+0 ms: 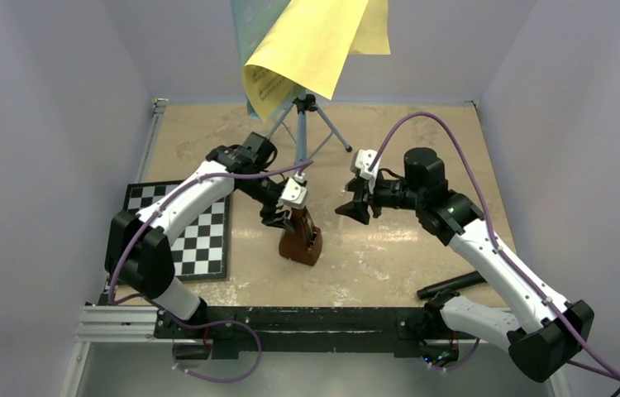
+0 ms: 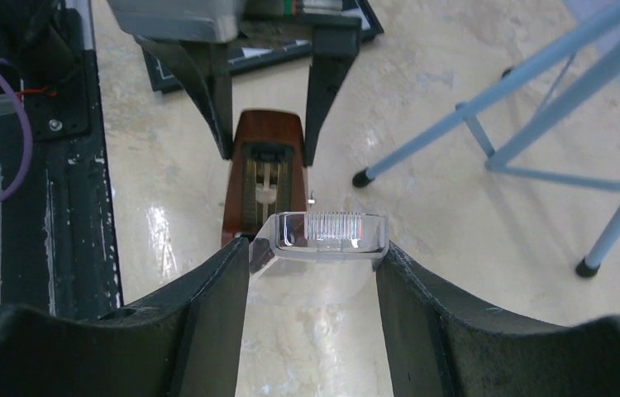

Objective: Pack up the instrument practice props

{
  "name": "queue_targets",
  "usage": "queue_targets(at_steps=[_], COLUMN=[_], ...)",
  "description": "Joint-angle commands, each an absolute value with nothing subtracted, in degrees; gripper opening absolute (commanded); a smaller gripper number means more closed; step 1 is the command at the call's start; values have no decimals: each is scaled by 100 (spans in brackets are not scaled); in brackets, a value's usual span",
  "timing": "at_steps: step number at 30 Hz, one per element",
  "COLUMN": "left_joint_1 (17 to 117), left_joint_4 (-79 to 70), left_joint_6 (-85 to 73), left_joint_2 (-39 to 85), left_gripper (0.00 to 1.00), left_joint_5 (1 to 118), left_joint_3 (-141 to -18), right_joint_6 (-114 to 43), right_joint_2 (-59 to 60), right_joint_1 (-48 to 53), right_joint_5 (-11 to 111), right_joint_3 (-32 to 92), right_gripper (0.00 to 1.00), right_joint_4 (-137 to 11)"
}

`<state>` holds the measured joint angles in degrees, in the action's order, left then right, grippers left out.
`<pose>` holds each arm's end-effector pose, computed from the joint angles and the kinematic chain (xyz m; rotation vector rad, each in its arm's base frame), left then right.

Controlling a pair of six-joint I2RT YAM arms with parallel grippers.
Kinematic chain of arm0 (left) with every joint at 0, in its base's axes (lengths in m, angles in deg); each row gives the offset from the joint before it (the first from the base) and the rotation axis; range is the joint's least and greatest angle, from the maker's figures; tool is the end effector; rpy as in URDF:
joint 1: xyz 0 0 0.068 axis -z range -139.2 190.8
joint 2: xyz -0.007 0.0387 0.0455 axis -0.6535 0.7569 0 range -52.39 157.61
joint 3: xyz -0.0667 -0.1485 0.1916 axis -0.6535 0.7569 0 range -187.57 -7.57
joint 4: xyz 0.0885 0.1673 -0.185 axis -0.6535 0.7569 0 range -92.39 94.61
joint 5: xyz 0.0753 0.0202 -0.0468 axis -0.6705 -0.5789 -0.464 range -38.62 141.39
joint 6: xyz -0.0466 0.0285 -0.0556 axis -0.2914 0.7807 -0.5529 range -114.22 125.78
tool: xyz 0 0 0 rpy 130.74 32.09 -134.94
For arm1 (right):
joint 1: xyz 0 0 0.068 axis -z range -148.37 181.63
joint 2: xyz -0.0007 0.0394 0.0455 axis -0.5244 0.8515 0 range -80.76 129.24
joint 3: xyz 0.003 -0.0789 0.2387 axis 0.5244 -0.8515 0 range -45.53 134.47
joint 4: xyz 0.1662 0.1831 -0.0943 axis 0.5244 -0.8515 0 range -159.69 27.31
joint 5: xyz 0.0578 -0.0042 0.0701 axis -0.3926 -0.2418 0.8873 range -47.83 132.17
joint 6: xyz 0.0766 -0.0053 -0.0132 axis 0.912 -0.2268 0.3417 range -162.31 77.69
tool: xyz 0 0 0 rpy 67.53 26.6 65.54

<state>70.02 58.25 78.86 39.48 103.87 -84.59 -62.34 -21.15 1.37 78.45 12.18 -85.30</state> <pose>0.2466 -0.1984 0.2386 1.9628 1.3877 -0.9830 0.2084 0.1672 0.3209 -1.1958 1.5847 0.7453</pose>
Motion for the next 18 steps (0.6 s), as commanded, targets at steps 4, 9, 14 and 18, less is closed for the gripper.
queue_targets(at_steps=[4, 9, 14, 18], left_joint_1=[6930, 6875, 6901, 6902], left_joint_4=[4191, 3486, 3055, 3131], left_joint_6=[6077, 5725, 5837, 6109], left_joint_2=[3525, 3199, 2829, 2778], left_gripper=[0, 0, 0, 0], left_joint_5=[10785, 10729, 10555, 10387], left_joint_3=[-7508, -6967, -6455, -6359], right_joint_6=[-6380, -6318, -6439, -6565], right_joint_2=[-1985, -1843, -1704, -1565], right_joint_1=[-250, -335, -361, -366], right_joint_5=[8563, 8865, 8937, 9121], right_joint_3=[769, 512, 234, 108], right_gripper=[0, 0, 0, 0], right_joint_4=[-6920, -6467, -6026, -5721])
